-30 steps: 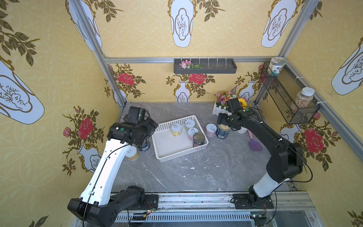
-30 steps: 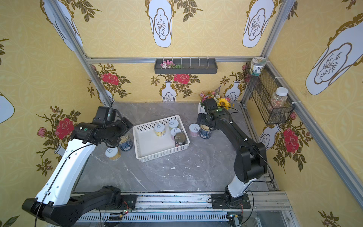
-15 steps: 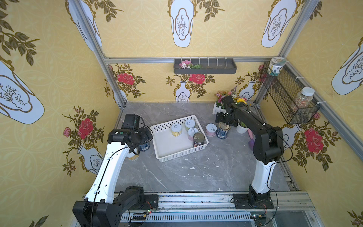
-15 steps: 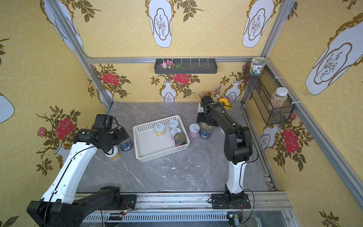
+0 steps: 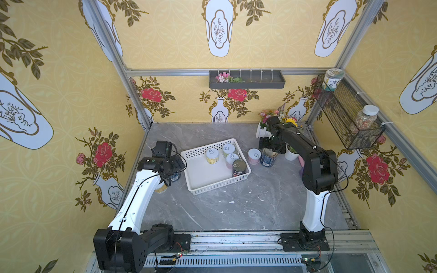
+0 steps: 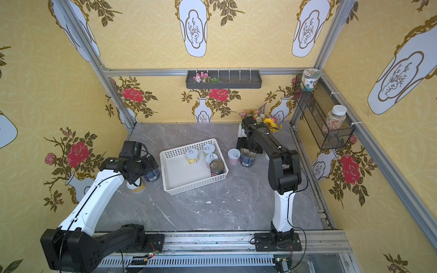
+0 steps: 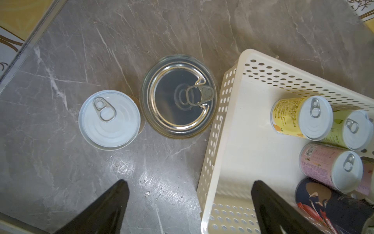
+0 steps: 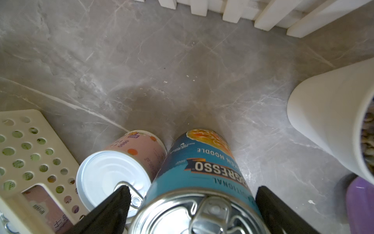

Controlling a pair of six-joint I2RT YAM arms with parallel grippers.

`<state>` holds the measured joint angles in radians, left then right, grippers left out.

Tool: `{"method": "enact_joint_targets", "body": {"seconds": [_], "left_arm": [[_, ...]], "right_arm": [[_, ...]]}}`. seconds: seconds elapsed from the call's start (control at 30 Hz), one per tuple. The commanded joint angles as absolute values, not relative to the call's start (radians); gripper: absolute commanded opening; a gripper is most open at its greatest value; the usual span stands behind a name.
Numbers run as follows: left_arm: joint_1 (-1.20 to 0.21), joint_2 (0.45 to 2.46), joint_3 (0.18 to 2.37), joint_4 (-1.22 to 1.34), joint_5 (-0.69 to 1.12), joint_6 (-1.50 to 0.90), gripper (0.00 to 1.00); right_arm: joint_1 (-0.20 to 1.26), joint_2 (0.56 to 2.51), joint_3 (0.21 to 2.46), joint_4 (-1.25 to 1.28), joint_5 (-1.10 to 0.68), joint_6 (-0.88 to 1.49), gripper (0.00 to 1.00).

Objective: Put the canned food in the basket
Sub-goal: Pick up the canned food from the center of the board.

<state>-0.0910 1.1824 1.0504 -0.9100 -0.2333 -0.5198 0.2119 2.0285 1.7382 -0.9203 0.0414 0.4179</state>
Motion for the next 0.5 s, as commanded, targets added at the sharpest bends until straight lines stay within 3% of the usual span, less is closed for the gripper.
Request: {"method": "enact_joint_targets", "body": {"seconds": [0.0, 0.23, 0.4, 0.47], "left_arm": [[-0.091, 1.192, 1.045, -0.867, -0.243, -0.512, 1.0], [-0.091, 1.206, 1.022, -0.842, -0.215, -0.506, 1.0], [-0.091, 1.197, 1.012, -0.835, -0.206, -0.507, 1.0], [-0.091, 1.195, 1.011, -0.832, -0.2, -0.507, 1.0]], "right_arm": [[0.211, 2.013, 1.721, -0.952, 0.014, 0.41, 0.99], [0.22, 1.993, 1.686, -0.957, 0.014, 0.406, 0.97], [0.222, 1.993, 1.691, -0.964, 0.056, 0.401, 0.77], [0.225, 1.987, 1.693, -0.968, 0.072, 0.403, 0.76]]}}
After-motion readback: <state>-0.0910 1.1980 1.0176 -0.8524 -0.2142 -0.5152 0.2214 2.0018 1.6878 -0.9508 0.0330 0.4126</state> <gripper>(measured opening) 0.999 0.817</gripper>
